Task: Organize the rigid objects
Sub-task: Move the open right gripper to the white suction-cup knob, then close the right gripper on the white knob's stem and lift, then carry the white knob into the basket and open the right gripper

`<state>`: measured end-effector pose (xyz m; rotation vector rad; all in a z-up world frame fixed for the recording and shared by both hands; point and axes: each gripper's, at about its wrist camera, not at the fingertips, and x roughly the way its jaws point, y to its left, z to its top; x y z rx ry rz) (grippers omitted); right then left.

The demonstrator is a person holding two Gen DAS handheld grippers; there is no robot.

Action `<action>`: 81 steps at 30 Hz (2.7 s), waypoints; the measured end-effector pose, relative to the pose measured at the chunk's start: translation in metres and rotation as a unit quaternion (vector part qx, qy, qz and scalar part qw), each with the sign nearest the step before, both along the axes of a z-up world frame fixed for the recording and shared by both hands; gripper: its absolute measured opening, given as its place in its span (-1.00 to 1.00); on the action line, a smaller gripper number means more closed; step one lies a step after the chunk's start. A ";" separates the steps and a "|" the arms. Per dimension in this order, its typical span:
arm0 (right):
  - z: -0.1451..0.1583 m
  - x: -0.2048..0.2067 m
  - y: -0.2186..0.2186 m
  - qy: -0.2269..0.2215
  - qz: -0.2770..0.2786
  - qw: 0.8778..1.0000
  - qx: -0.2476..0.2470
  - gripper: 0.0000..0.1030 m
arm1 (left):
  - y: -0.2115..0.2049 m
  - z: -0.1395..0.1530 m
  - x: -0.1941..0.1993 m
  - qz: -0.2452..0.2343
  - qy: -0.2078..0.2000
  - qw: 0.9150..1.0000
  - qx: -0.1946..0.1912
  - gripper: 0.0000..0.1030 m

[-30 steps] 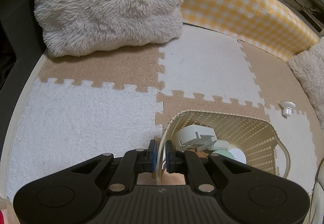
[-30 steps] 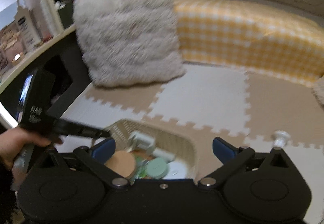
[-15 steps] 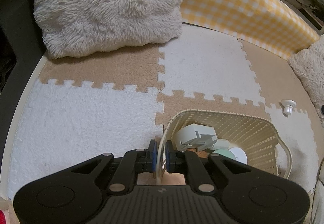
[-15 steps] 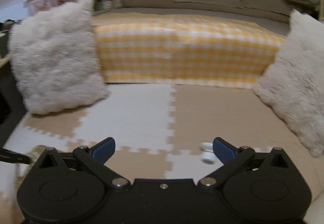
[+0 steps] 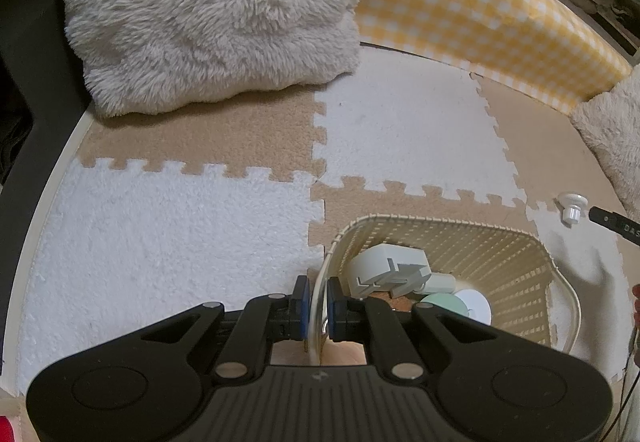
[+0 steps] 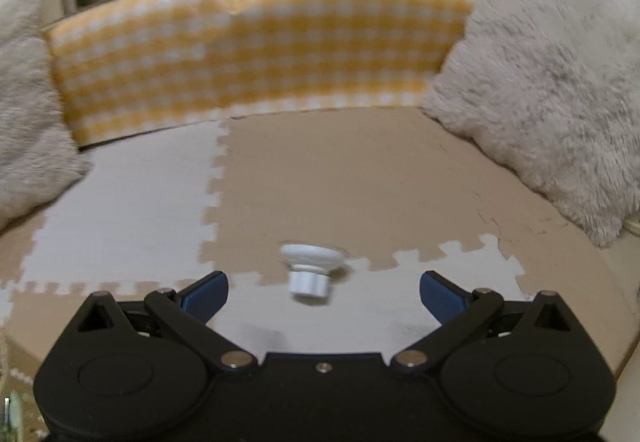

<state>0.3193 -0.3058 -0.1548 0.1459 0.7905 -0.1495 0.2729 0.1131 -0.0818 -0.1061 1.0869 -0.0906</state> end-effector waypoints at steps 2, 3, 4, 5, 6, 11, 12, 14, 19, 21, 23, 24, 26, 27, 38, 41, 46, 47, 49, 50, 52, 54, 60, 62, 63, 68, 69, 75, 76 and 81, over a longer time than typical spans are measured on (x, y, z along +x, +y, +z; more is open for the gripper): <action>-0.006 0.005 -0.003 0.002 0.014 1.000 0.018 0.71 | 0.000 0.000 0.001 -0.001 0.000 1.000 0.002 -0.84; -0.009 0.007 -0.003 0.005 0.019 1.000 0.023 0.66 | -0.001 -0.001 0.001 -0.002 0.000 1.000 0.003 -0.84; -0.012 0.009 -0.002 0.009 0.023 0.999 0.025 0.57 | -0.001 -0.001 0.001 -0.002 -0.001 1.000 0.004 -0.83; -0.015 0.012 -0.001 0.014 0.026 0.999 0.023 0.48 | -0.002 -0.001 0.002 -0.003 -0.001 1.000 0.006 -0.83; -0.018 0.014 0.000 0.018 0.028 0.999 0.021 0.44 | -0.001 -0.001 0.002 -0.003 -0.001 1.000 0.005 -0.84; -0.028 0.022 -0.003 0.017 0.017 0.999 0.025 0.26 | -0.002 -0.002 0.002 -0.003 0.000 1.000 0.005 -0.83; -0.029 0.023 -0.005 0.010 0.014 0.999 0.033 0.25 | -0.002 -0.002 0.002 -0.004 0.001 1.000 0.006 -0.83; -0.029 0.024 -0.009 0.004 0.006 0.999 0.045 0.23 | -0.003 -0.002 0.003 -0.004 0.001 1.000 0.007 -0.84; -0.032 0.030 -0.012 0.009 0.004 0.999 0.050 -0.03 | -0.003 -0.002 0.003 -0.005 0.001 1.000 0.009 -0.84; -0.035 0.032 -0.011 0.012 0.007 0.999 0.049 -0.10 | -0.003 -0.002 0.003 -0.005 0.001 1.000 0.008 -0.84; -0.036 0.032 -0.009 0.011 0.008 0.999 0.041 -0.13 | -0.003 -0.002 0.003 -0.005 0.001 1.000 0.008 -0.83; -0.037 0.033 -0.008 0.010 0.010 0.999 0.037 -0.14 | -0.003 -0.002 0.003 -0.005 0.001 1.000 0.009 -0.83; -0.038 0.034 -0.008 0.008 0.011 0.999 0.037 -0.20 | -0.004 -0.002 0.003 -0.006 0.000 1.000 0.010 -0.83; -0.038 0.035 -0.008 0.009 0.011 0.999 0.038 -0.20 | -0.004 -0.002 0.003 -0.006 0.000 1.000 0.010 -0.83; -0.043 0.037 -0.003 0.018 0.027 0.999 0.026 -0.41 | -0.004 -0.002 0.003 -0.006 0.000 1.000 0.011 -0.83; -0.041 0.035 -0.004 0.019 0.023 0.999 0.031 -0.42 | -0.004 -0.002 0.003 -0.006 0.000 1.000 0.011 -0.83; -0.018 0.028 -0.002 -0.013 0.024 0.998 0.059 -0.42 | -0.004 -0.002 0.003 -0.006 0.000 1.000 0.010 -0.84; -0.011 0.026 0.000 -0.022 0.027 0.997 0.067 -0.42 | -0.004 -0.002 0.003 -0.006 0.000 1.000 0.010 -0.83; 0.005 0.021 0.005 -0.043 0.038 0.995 0.084 -0.42 | -0.004 -0.002 0.003 -0.005 0.000 1.000 0.009 -0.84; 0.013 0.018 0.008 -0.052 0.044 0.994 0.090 -0.42 | -0.004 -0.002 0.003 -0.005 0.000 1.000 0.009 -0.84; 0.030 0.012 0.017 -0.070 0.064 0.990 0.104 -0.42 | -0.004 -0.002 0.002 -0.005 0.000 1.000 0.008 -0.84; 0.045 0.005 0.026 -0.084 0.087 0.986 0.115 -0.42 | -0.004 -0.002 0.002 -0.004 0.000 1.000 0.007 -0.83; 0.086 -0.015 0.062 -0.100 0.175 0.973 0.112 -0.42 | -0.003 -0.002 0.001 -0.003 0.000 1.000 0.004 -0.83; 0.097 -0.021 0.073 -0.098 0.207 0.967 0.111 -0.42 | -0.002 -0.002 0.001 -0.002 0.000 1.000 0.003 -0.83; 0.102 -0.025 0.078 -0.096 0.221 0.964 0.109 -0.42 | -0.002 -0.002 0.002 -0.001 0.000 1.000 0.002 -0.83; 0.115 -0.041 0.114 -0.063 0.301 0.948 0.080 -0.42 | -0.001 -0.002 0.001 0.000 0.000 1.000 -0.001 -0.83; 0.115 -0.045 0.122 -0.052 0.318 0.944 0.074 -0.42 | -0.001 -0.002 0.001 0.001 0.001 1.000 -0.001 -0.83; 0.102 -0.064 0.165 0.014 0.406 0.914 0.013 -0.42 | -0.001 -0.002 0.001 0.002 0.001 1.000 -0.004 -0.83; 0.100 -0.066 0.171 0.026 0.416 0.909 0.002 -0.42 | -0.001 -0.002 0.001 0.002 0.001 1.000 -0.004 -0.83; 0.089 -0.075 0.191 0.074 0.454 0.886 -0.054 -0.42 | 0.000 -0.002 0.001 0.003 0.002 1.000 -0.006 -0.83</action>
